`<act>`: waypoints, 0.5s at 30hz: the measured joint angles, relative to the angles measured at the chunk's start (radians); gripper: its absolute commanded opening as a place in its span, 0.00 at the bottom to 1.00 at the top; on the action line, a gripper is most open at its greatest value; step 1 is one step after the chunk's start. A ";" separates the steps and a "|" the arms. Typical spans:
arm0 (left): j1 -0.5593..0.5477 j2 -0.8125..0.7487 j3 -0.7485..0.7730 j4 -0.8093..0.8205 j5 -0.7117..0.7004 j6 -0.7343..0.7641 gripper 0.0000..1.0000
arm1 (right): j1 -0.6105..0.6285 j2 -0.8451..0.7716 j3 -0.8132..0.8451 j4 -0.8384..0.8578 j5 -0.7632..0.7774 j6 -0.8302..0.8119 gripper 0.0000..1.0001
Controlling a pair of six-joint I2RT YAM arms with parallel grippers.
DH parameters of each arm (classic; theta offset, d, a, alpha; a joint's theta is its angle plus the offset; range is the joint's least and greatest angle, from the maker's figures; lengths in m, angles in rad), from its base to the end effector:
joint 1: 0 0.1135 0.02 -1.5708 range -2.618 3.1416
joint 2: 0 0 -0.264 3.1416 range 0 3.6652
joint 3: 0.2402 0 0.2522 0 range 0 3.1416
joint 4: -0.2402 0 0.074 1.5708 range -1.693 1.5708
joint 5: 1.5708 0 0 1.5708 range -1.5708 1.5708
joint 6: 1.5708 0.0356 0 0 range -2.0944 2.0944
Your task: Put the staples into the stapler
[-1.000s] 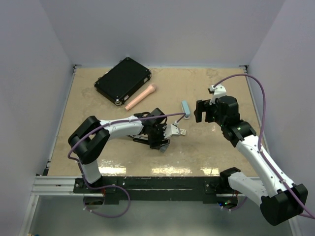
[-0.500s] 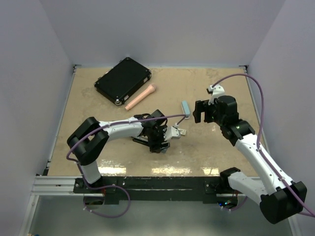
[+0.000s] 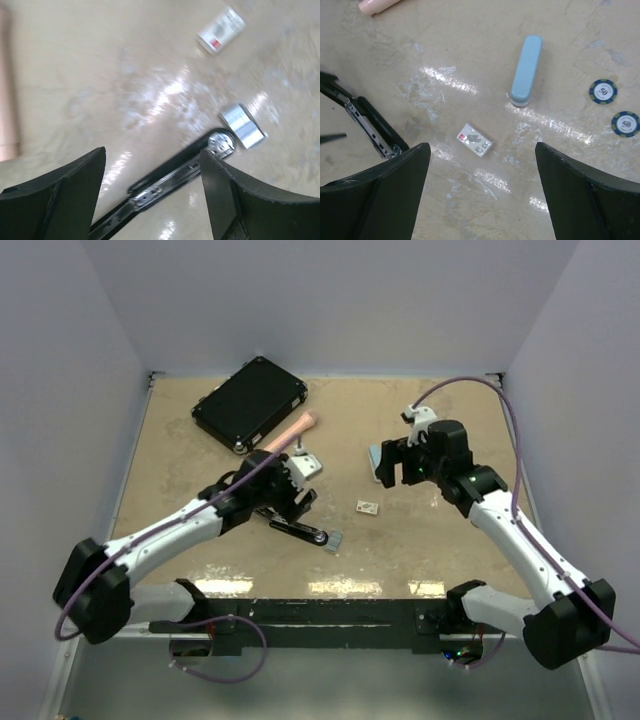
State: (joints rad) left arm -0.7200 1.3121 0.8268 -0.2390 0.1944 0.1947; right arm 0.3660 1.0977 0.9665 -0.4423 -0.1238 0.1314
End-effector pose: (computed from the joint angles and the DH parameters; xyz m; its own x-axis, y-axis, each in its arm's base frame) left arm 0.2050 -0.1889 0.2353 -0.3425 0.5529 -0.7596 0.8378 0.5456 0.0193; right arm 0.2246 0.0908 0.3166 -0.5615 -0.0759 -0.8240 -0.3817 0.9073 0.1765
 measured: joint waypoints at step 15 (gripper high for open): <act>0.070 -0.719 -0.280 0.248 -0.668 -0.190 0.89 | 0.355 0.257 -0.066 -0.034 -0.034 0.101 0.56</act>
State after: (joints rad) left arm -0.6498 0.5934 0.5468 0.0086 -0.4736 0.0048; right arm 0.7208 1.3552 0.9009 -0.4767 -0.1577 0.2329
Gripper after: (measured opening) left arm 0.883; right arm 0.659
